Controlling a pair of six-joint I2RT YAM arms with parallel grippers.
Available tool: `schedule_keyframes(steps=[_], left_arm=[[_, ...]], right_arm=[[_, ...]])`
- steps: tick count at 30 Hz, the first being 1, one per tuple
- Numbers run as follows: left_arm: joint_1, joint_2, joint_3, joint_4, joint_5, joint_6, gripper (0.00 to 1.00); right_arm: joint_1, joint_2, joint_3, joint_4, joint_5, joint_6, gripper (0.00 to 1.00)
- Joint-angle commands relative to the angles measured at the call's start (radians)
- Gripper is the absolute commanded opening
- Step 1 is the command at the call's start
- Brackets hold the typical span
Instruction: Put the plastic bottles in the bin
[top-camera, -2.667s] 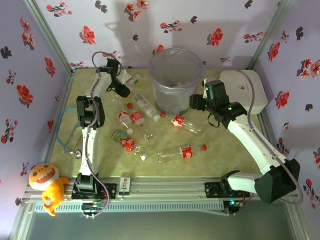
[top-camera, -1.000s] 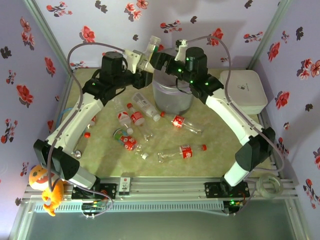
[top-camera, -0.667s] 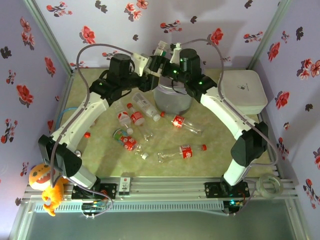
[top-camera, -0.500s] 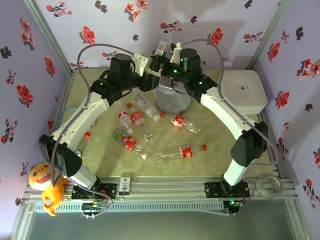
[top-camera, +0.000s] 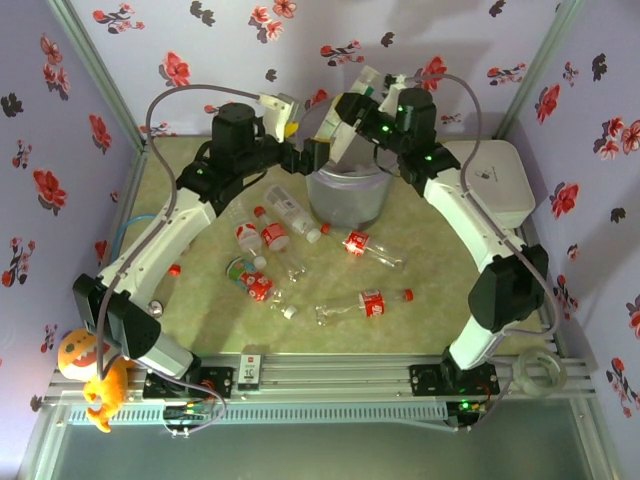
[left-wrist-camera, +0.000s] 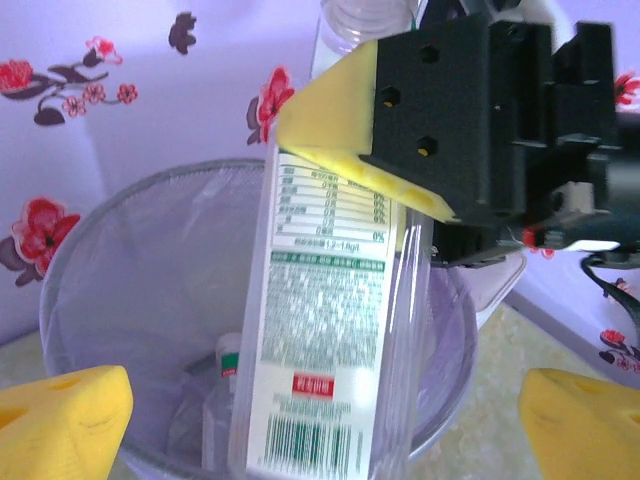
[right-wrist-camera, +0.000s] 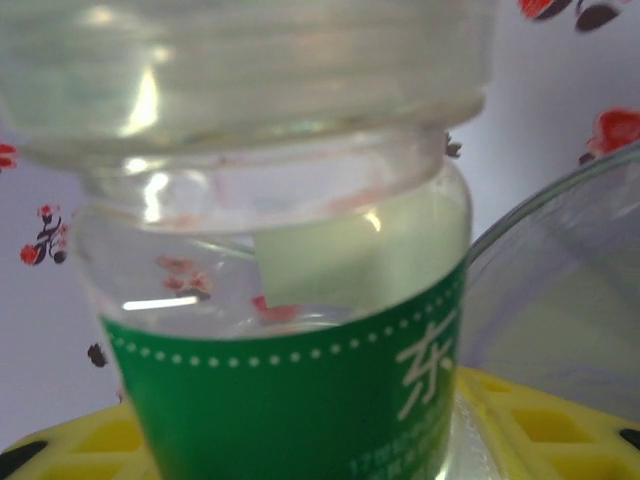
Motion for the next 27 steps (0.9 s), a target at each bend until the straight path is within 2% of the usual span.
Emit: schedule_keyframes(steps=[1,5,9,13,18,27], left_arm=[[0.006,-0.043,-0.008,0.061,0.019,-0.027,1.00],[0.051,-0.038,-0.022,0.070,0.006,-0.124,1.00],[0.107,0.058,0.034,0.028,-0.019,-0.249,0.89],[0.120,0.176,0.119,-0.010,-0.030,-0.280,0.81],[0.124,0.295,0.197,-0.043,-0.058,-0.281,0.76],[0.124,0.367,0.209,-0.049,-0.080,-0.264,0.66]], right_arm=[[-0.045,-0.064,-0.040,0.082,-0.021,0.028,0.48],[-0.108,-0.090,-0.081,0.081,-0.013,0.027,0.48],[-0.128,-0.075,-0.062,-0.027,0.003,-0.047,0.48],[-0.124,-0.017,0.004,-0.164,-0.024,-0.127,0.48],[-0.086,0.072,0.158,-0.429,0.041,-0.332,0.48],[-0.013,0.307,0.519,-0.835,0.230,-0.589,0.49]])
